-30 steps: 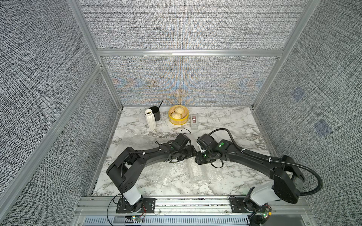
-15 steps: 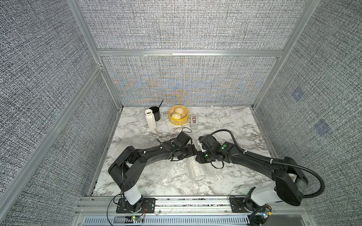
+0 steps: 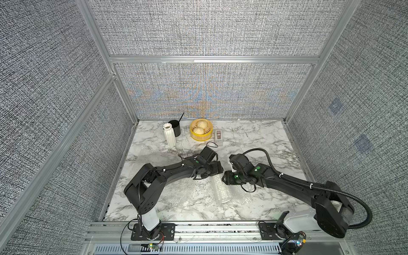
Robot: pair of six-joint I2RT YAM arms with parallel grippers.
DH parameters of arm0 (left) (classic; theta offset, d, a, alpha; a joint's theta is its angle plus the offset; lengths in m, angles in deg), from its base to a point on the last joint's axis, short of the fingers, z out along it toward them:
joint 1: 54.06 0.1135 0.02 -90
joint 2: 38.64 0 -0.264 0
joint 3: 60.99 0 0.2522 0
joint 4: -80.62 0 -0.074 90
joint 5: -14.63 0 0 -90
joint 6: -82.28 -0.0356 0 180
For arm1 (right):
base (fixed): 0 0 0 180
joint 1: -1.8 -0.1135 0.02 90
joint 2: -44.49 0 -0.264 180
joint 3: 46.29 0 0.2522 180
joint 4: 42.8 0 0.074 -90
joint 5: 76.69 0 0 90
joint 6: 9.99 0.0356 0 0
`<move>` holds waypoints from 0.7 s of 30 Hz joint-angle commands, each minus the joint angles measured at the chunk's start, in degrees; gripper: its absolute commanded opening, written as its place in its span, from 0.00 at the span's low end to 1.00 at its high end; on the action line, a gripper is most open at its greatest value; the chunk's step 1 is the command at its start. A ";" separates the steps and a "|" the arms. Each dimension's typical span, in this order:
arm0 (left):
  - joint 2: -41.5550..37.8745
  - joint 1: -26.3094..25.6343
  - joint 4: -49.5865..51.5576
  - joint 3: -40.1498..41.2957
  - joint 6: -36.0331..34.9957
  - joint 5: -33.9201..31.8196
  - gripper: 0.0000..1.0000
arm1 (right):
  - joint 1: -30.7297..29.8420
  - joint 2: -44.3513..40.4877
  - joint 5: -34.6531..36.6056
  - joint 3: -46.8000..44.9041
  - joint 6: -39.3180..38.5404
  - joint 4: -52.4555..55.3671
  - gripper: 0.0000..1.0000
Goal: Wrap vases in bubble wrap
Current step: Wrap the vase in bubble wrap.
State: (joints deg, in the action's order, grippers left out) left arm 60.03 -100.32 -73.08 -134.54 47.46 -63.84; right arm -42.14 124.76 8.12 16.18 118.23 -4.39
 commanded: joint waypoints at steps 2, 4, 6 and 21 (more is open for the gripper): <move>0.40 0.11 0.43 -0.55 -0.61 -0.57 0.85 | 0.29 -0.16 3.85 -1.69 0.52 9.72 0.53; 0.21 0.12 0.42 -0.88 -0.81 -0.53 0.85 | 0.64 -0.71 3.87 -2.36 0.79 9.50 0.53; 0.11 0.11 0.81 -1.46 -1.03 -0.78 0.86 | 1.11 -1.28 3.73 -3.02 0.98 9.29 0.55; -1.76 0.03 0.51 0.54 0.51 -0.95 0.87 | 4.51 -3.58 3.61 -6.95 0.87 8.40 0.57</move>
State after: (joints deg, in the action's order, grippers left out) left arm 58.30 -100.32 -72.47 -134.45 47.13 -64.86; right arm -37.99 121.31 12.12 9.74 119.82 -0.57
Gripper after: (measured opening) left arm 0.866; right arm 0.576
